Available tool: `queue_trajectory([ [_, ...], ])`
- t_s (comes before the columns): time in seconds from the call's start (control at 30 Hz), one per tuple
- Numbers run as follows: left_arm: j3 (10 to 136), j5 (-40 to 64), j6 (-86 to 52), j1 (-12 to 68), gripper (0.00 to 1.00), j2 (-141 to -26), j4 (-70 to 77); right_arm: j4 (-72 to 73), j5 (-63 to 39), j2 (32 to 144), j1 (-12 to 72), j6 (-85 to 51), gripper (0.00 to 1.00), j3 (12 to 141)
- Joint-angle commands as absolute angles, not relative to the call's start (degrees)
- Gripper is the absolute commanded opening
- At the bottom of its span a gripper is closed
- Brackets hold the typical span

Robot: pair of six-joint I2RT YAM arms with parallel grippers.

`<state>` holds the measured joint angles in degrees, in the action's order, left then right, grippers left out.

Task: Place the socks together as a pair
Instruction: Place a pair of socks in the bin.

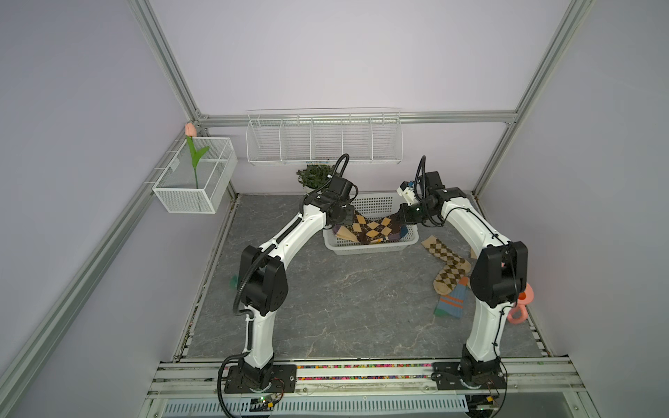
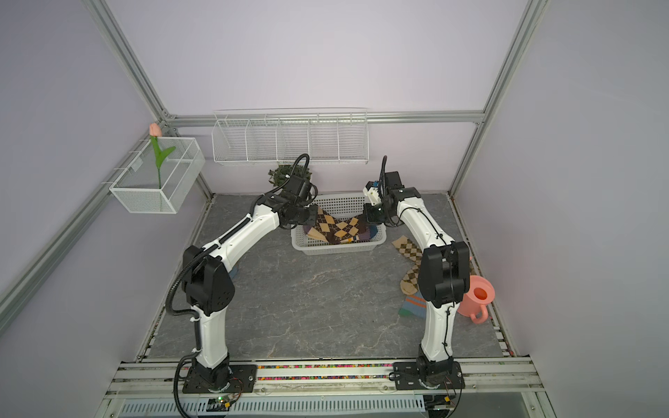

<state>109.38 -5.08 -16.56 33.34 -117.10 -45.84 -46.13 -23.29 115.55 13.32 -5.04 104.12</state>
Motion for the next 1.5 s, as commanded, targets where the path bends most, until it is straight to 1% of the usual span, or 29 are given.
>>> queue_trajectory([
  [0.0, 113.0, -6.7, -15.6, 31.6, 0.0, -119.3, -47.7, -46.6, -24.4, 118.9, 12.8, -3.4, 0.07, 106.6],
  [0.3, 121.0, -5.2, -14.8, 28.4, 0.0, -127.8, -49.8, -49.1, -22.3, 127.5, 12.1, -3.1, 0.07, 115.3],
  [0.33, 122.0, -5.0, -14.7, 28.3, 0.02, -128.9, -50.3, -49.4, -21.8, 128.1, 12.2, -3.1, 0.08, 116.1],
  [0.37, 122.6, -4.7, -14.7, 28.3, 0.08, -129.8, -50.5, -49.7, -21.3, 128.7, 12.1, -3.1, 0.09, 116.8],
  [0.4, 123.1, -4.3, -14.6, 28.3, 0.18, -130.4, -50.7, -49.9, -20.9, 129.1, 12.1, -3.0, 0.1, 117.3],
  [0.47, 123.8, -3.0, -14.5, 28.3, 0.33, -131.4, -51.2, -50.0, -20.4, 129.1, 12.1, -3.1, 0.15, 117.6],
  [0.6, 123.3, -2.4, -14.8, 28.3, 0.54, -129.8, -51.6, -50.1, -20.3, 127.7, 12.1, -3.0, 0.35, 117.1],
  [0.67, 122.9, -2.0, -14.7, 28.4, 0.58, -127.5, -51.8, -50.4, -20.2, 126.8, 12.1, -2.9, 0.39, 117.1],
  [0.83, 120.2, -2.4, -14.9, 29.1, 0.6, -118.1, -51.9, -49.0, -19.7, 122.0, 12.1, -3.3, 0.44, 114.9],
  [0.93, 115.1, -4.5, -15.7, 29.3, 0.6, -110.2, -51.3, -48.7, -18.7, 118.3, 12.1, -3.5, 0.44, 113.1],
  [1.03, 106.5, -9.3, -16.5, 29.3, 0.6, -100.7, -49.9, -47.1, -17.3, 112.6, 12.1, -3.7, 0.45, 108.9],
  [1.13, 94.2, -17.8, -17.8, 29.1, 0.6, -90.6, -46.3, -43.4, -18.0, 105.0, 12.2, -4.8, 0.45, 101.7],
  [1.17, 90.0, -19.6, -18.1, 28.5, 0.62, -87.5, -45.2, -41.7, -18.7, 101.9, 12.4, -5.4, 0.45, 98.5],
  [1.23, 83.5, -18.8, -20.1, 24.7, 0.63, -83.2, -44.7, -38.1, -20.0, 96.1, 13.2, -6.8, 0.45, 91.8],
  [1.33, 75.8, -18.8, -22.1, 18.9, 0.68, -79.9, -44.7, -32.1, -22.0, 87.4, 14.8, -9.8, 0.45, 80.7],
  [1.4, 71.4, -19.9, -23.2, 15.5, 0.82, -78.7, -44.1, -28.5, -22.9, 82.0, 16.5, -12.0, 0.45, 73.1],
  [1.43, 69.9, -20.2, -23.6, 13.9, 0.86, -78.7, -43.9, -26.9, -23.3, 79.7, 17.5, -13.0, 0.45, 69.8],
  [1.47, 68.6, -20.1, -24.0, 11.8, 0.87, -79.1, -43.5, -25.1, -23.8, 77.4, 18.5, -14.0, 0.45, 66.5],
])
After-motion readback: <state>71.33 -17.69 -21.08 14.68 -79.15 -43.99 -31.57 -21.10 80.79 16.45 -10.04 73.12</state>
